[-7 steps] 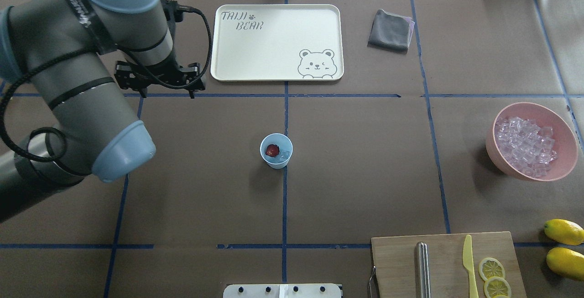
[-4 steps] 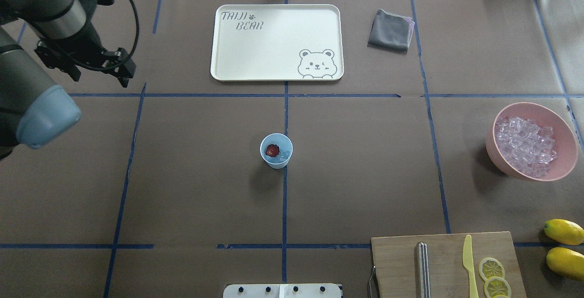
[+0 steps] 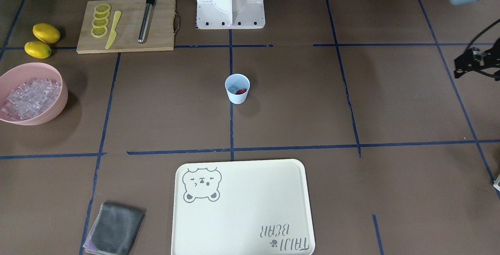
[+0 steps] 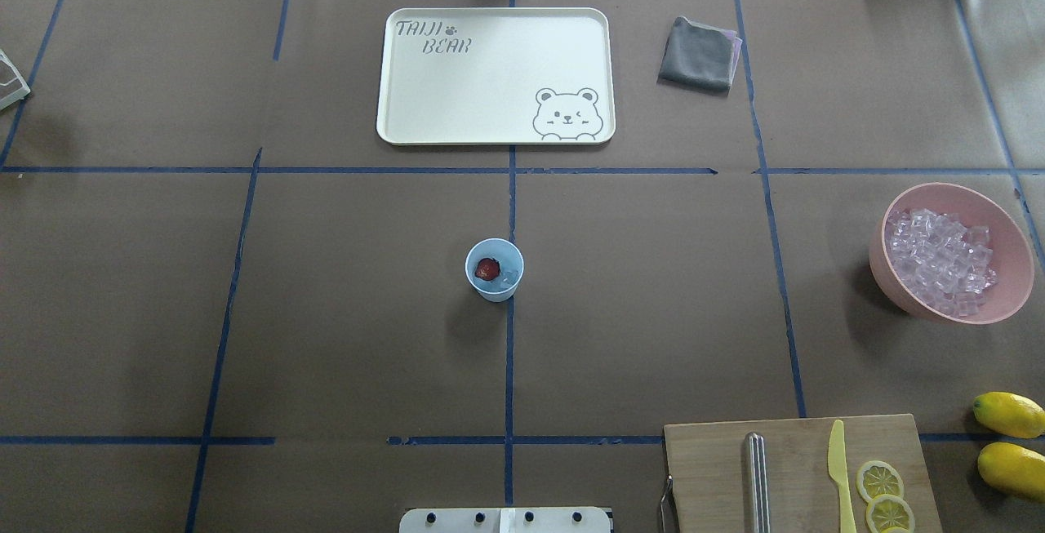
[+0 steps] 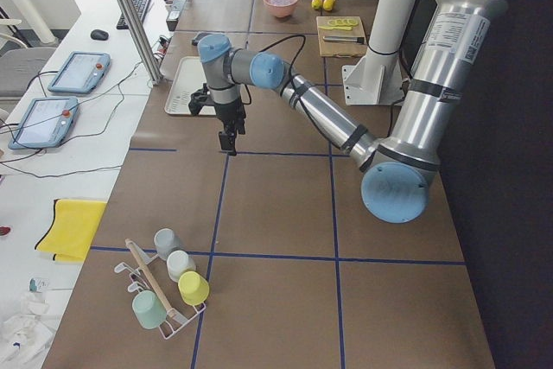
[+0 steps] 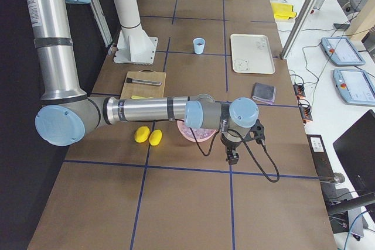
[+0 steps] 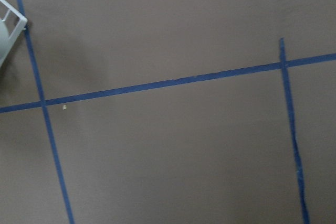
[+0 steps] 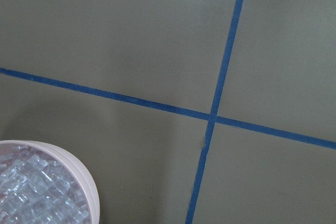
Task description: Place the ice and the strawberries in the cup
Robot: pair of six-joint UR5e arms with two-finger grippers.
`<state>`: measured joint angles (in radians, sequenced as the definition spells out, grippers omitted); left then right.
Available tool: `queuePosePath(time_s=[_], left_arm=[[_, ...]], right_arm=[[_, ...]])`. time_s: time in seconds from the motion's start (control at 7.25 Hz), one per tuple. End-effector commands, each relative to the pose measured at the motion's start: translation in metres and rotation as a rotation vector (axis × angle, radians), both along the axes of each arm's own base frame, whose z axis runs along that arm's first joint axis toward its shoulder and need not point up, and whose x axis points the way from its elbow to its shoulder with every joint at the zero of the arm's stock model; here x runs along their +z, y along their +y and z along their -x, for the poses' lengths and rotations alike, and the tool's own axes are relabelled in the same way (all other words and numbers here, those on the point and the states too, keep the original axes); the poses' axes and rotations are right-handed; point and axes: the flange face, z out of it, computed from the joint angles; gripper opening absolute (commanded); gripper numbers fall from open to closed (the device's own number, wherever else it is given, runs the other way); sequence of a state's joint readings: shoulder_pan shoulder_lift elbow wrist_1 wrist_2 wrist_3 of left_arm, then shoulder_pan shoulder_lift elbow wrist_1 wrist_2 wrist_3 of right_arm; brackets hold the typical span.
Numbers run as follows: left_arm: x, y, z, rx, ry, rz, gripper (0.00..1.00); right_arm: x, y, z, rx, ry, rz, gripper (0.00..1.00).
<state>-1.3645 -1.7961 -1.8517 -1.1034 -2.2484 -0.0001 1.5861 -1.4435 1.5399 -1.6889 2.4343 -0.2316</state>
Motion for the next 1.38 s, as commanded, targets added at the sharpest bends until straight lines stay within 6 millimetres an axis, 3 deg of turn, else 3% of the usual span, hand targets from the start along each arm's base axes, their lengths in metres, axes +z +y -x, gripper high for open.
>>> queuePosePath(time_s=[0.0,0.28,0.55,1.1,1.24], left_arm=[[0.09,-0.006,0.07,0.009,0.022,0.08,1.0],[0.159,-0.005,0.098,-0.014,0.084,0.157,1.0],[0.211,0.012,0.1,-0.05,0.154,0.158,1.0],[0.205,0.011,0.104,-0.081,0.163,0.158,1.0],[0.201,0.011,0.113,-0.096,0.165,0.13,1.0]], right_arm=[[0.001,0.0,0.0,0.0,0.0,0.001,1.0],[-0.001,0.0,0.0,-0.001,-0.003,-0.003,1.0],[-0.001,0.0,-0.001,0.002,-0.003,-0.002,1.0],[-0.001,0.0,-0.002,0.003,-0.002,-0.002,1.0],[-0.001,0.0,-0.002,0.005,-0.002,-0.002,1.0]])
